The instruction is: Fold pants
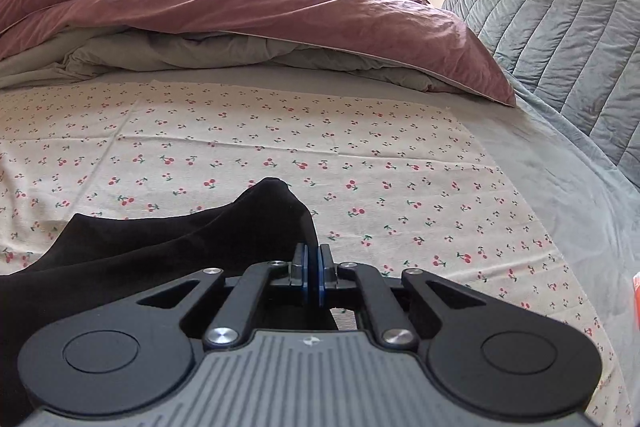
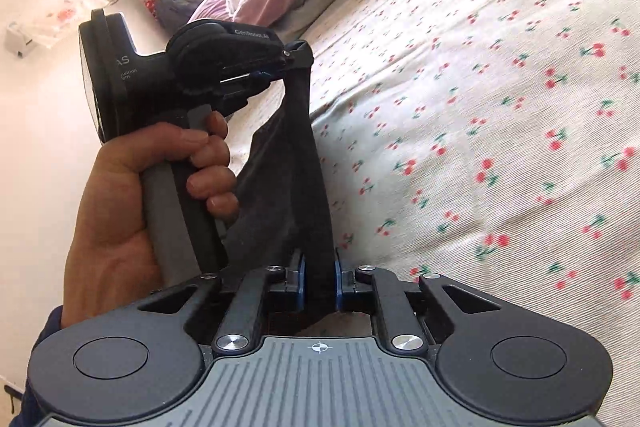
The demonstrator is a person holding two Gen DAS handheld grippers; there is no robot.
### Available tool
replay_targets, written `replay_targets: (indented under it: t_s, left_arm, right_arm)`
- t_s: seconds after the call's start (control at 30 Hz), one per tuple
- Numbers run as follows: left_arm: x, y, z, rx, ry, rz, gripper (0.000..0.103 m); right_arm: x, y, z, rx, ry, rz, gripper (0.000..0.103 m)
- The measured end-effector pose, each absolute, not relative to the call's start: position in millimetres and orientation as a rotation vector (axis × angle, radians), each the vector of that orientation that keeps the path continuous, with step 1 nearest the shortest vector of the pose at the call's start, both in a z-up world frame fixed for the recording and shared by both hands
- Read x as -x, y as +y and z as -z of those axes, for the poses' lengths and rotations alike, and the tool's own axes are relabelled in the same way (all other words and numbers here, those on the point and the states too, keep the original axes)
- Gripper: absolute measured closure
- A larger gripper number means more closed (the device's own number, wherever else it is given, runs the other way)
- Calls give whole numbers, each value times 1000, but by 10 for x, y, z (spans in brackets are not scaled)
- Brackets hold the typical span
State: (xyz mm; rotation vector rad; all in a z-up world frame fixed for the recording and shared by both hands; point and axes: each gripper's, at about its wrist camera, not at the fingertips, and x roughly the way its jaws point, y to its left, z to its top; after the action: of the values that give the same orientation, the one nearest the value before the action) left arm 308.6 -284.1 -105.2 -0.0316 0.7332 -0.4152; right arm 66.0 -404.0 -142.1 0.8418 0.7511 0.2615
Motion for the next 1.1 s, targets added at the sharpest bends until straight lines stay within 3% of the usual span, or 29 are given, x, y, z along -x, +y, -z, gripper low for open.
replay_targets:
  t_s: [0.27,0.43,0.5,0.53,0.57,0.67,0.73,0.8,0.87,0.9,0.97,1.03,1.07,1.1]
  left_arm:
    - [-2687,-4018,936,-8,671,580,99]
    - [-2596,-4211,1134,-11,857,608,98]
    - [-2709,-4074,1218,-7,932,592,87]
    - [-2765,-4000,1244,-34,939,540,73]
    - [-2806,-3954,1259,-69,926,498,69]
    - [-2869,-3806,1266,-133,920,461,68]
    - [-2875,-3778,1258,-130,926,468,62]
    - [-2839,-3847,1256,-141,910,474,59]
    - [-2768,-3968,1257,-178,892,471,59]
    - [-2724,-4036,1263,-206,884,475,58]
    - [-2645,-4201,1315,-298,870,454,43]
    - [-2629,-4326,1419,-397,863,394,39]
    - [-2648,-4355,1469,-421,874,371,39]
    - [-2677,-4364,1530,-431,895,353,39]
  right_arm:
    - [-233,-4807,1363,-845,709,-119,91]
    - [-135,-4858,1419,-796,739,-72,96]
    - [-121,-4821,1434,-783,746,-84,95]
    - [-117,-4808,1428,-779,744,-88,95]
    - [-108,-4803,1406,-779,740,-90,95]
    - [-140,-4855,1419,-840,734,-109,88]
    - [-200,-4881,1460,-874,752,-102,82]
    - [-228,-4873,1508,-879,771,-96,67]
    - [-232,-4868,1537,-884,776,-92,66]
    - [-229,-4876,1550,-893,773,-91,66]
    - [-225,-4900,1580,-922,768,-83,66]
    - [-216,-4869,1540,-880,765,-61,77]
    - [-189,-4828,1476,-833,754,-53,90]
    - [-169,-4788,1421,-803,734,-57,91]
